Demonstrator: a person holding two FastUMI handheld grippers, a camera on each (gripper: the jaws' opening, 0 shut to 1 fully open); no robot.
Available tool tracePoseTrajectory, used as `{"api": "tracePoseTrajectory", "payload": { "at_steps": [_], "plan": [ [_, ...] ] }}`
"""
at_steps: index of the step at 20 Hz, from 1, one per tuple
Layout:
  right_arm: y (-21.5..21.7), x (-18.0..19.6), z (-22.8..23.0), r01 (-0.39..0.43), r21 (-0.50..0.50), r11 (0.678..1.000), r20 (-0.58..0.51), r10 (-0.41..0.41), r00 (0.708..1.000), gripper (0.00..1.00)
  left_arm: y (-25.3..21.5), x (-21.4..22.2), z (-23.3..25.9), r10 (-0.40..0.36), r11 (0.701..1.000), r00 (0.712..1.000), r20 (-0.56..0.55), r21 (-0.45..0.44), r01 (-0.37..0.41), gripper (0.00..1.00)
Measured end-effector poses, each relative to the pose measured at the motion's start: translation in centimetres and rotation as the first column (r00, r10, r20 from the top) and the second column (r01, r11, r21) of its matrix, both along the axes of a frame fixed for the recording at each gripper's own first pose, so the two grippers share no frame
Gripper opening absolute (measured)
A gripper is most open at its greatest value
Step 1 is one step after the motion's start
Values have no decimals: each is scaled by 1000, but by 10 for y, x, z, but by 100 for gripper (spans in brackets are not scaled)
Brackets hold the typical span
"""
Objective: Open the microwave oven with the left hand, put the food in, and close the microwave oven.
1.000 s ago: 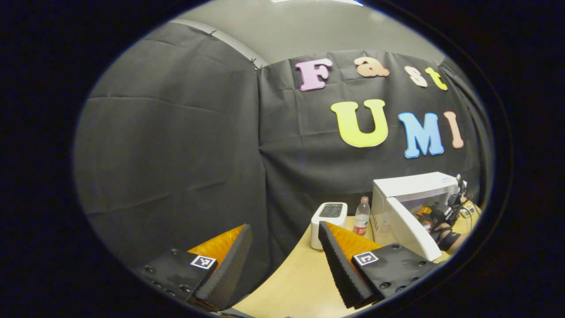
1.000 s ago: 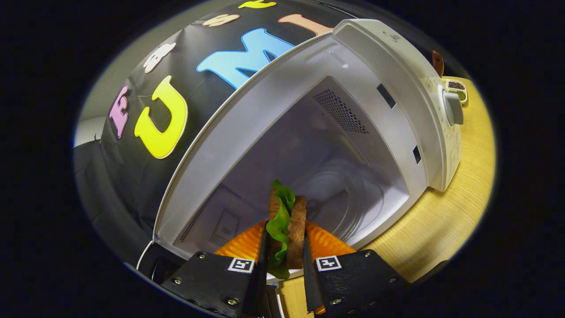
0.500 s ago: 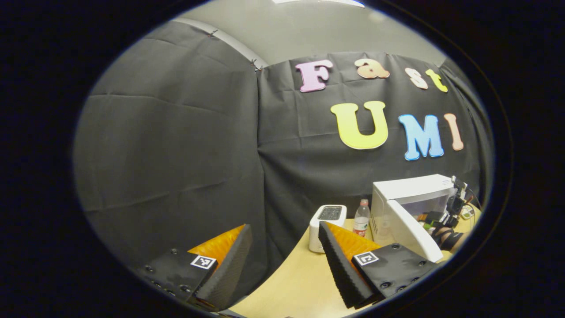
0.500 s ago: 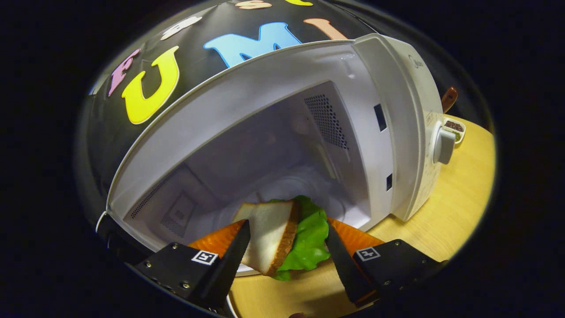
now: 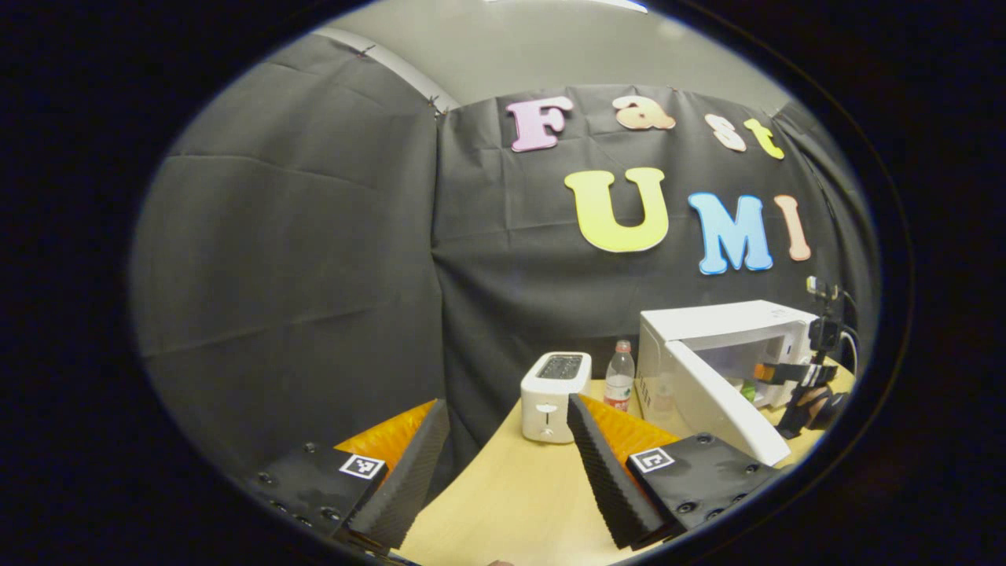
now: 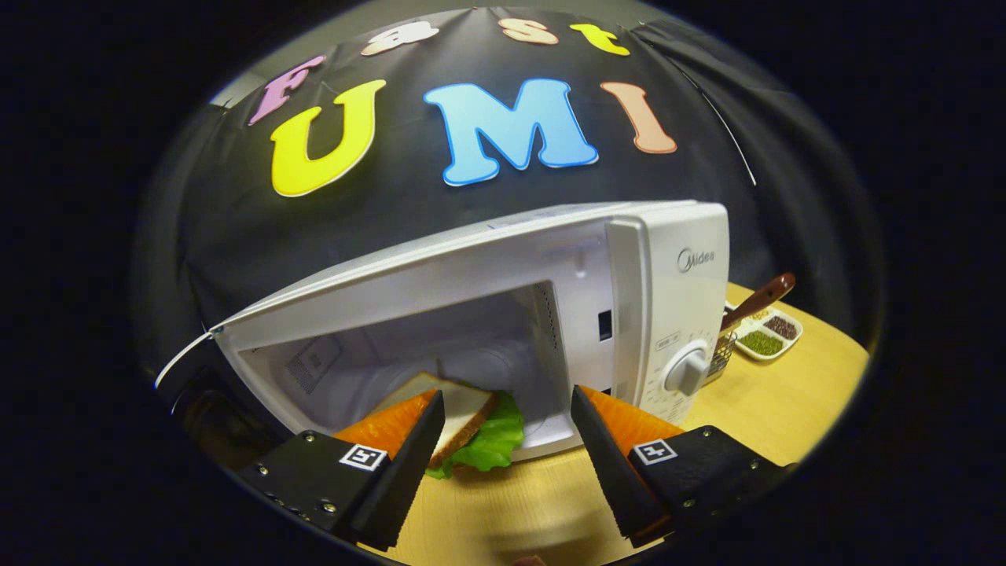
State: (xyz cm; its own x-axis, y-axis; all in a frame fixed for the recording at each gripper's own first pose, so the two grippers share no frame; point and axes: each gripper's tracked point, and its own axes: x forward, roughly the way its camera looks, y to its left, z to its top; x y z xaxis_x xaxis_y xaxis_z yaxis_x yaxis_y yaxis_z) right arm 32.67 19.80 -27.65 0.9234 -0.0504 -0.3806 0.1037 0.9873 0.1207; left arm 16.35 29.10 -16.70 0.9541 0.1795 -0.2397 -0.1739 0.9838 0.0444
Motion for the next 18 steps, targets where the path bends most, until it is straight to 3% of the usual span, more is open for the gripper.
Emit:
{"api": "tracePoseTrajectory", "payload": {
  "at_steps": [7,14,16,17,18],
  "plan": [
    [-29,-44,74,-76,-87,993,134,87,987,98,-29,-11,-36,-17,1000,999,-39,-19,17,100],
    [-74,-90,119,-123,-150,981,187,150,971,98,-50,-35,-60,41,999,996,-76,-31,-43,100],
    [-85,-103,129,-129,-136,982,189,154,970,98,-57,-41,-72,50,998,993,-110,-35,-54,98],
    [-92,-108,133,-128,-134,983,195,153,969,93,-61,-45,-77,53,998,991,-122,-33,-58,97],
    [-99,-113,136,-125,-135,983,197,151,969,98,-66,-44,-82,50,998,990,-132,-39,-56,89]
  ]
}}
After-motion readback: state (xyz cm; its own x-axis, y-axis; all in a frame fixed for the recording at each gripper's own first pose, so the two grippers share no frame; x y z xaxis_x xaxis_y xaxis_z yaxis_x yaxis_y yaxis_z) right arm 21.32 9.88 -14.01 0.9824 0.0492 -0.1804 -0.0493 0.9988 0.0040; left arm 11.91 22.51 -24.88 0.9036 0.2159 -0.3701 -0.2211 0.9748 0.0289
